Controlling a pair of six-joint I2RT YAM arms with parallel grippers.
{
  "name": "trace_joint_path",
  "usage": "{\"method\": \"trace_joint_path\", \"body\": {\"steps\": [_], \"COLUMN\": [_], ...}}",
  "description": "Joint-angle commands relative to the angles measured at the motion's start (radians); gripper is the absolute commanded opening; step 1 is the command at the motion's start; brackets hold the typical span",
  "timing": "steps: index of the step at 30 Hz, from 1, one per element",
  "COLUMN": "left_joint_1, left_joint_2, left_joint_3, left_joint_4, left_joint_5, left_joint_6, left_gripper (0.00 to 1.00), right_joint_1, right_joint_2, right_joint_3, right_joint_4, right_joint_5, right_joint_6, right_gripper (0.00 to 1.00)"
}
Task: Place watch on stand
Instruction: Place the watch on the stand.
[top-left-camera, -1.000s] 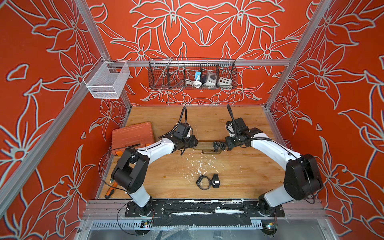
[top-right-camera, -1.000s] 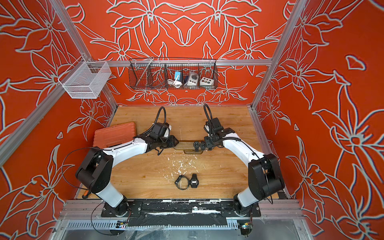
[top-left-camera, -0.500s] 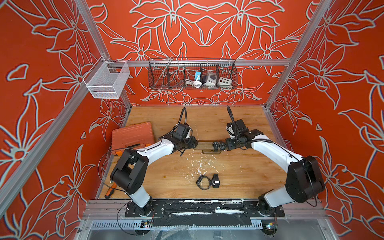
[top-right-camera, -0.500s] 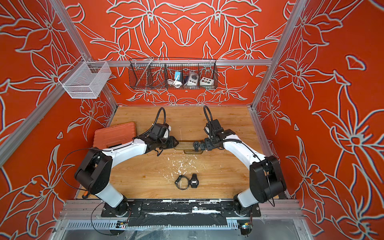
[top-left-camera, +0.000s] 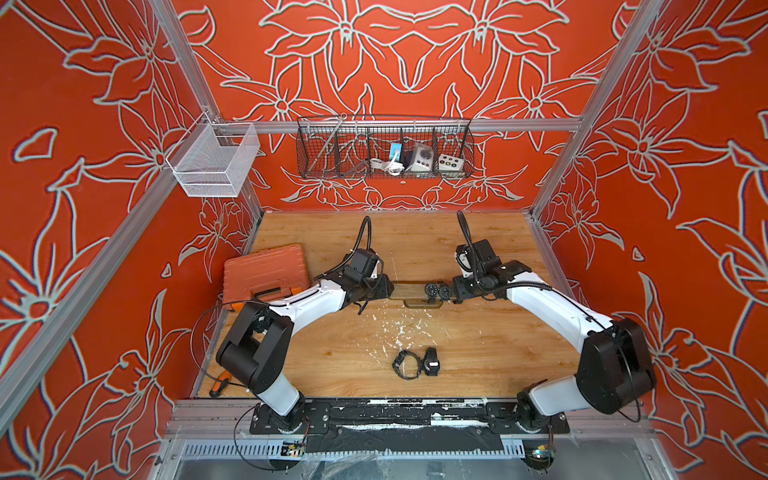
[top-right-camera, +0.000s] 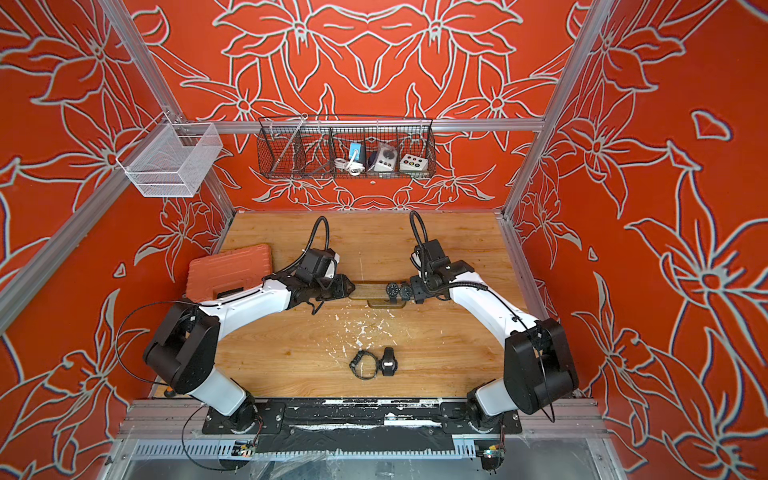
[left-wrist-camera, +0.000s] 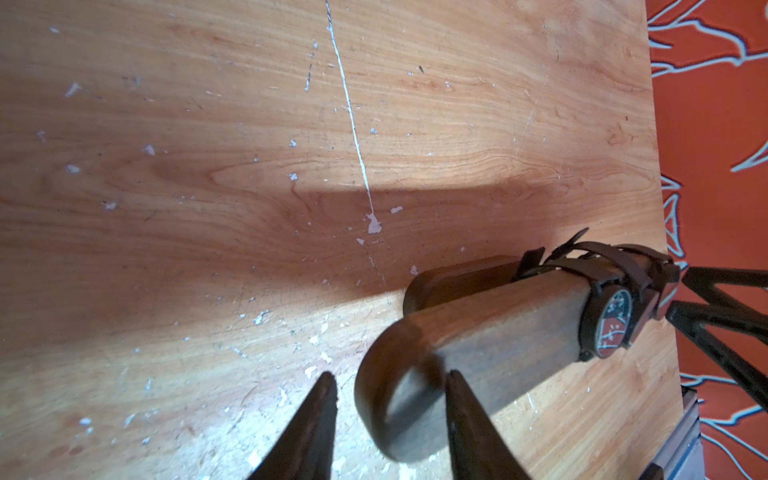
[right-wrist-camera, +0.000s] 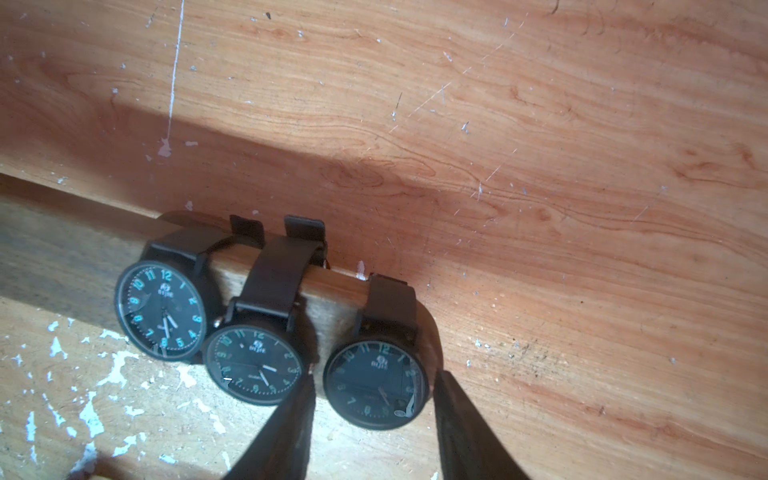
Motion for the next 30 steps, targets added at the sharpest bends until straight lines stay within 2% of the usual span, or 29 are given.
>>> {"method": "trace_joint_path", "body": {"steps": [1,10,14,18,22,30], "left_joint_1": [0.003,0.004,0.004,0.008,0.027,0.034], "left_joint_2": [-0.047,-0.205,-0.334,-0.504,-0.663,-0.923], "left_joint_3": [-0.009,-0.061,-0.131,-0.221,-0.293,-0.425], "left_joint_4": [-0.028,-0.103,-0.133,-0.165,-0.217,-0.323], "left_joint_5": [-0.021,-0.11,-0.179,-0.244,-0.258,-0.256], "left_joint_6": [0.004,0.005,-0.002,-0.024,-0.051,-0.096], "left_gripper": [0.45,0.64,0.71,0.77,0.78,0.79], "right_joint_1": [0.004,0.005,0.01,0.037,0.1,0.291], "right_joint_2": [-0.048,-0.184,-0.255,-0.297,-0.342,-0.379], "right_joint_3": [-0.013,-0.034,-0.063,-0.066,-0.069,-0.045], "right_joint_4": [-0.012,-0.059,-0.062,-0.093,-0.132,-0.214], "right_joint_5": [-0.004,0.04,0.013,0.012,0.038,0.086], "right_joint_6": [0.012,0.032,0.055,0.088,0.129,0.249], "right_gripper": [0.52,0.61,0.66,0.66,0.66,0.66]}}
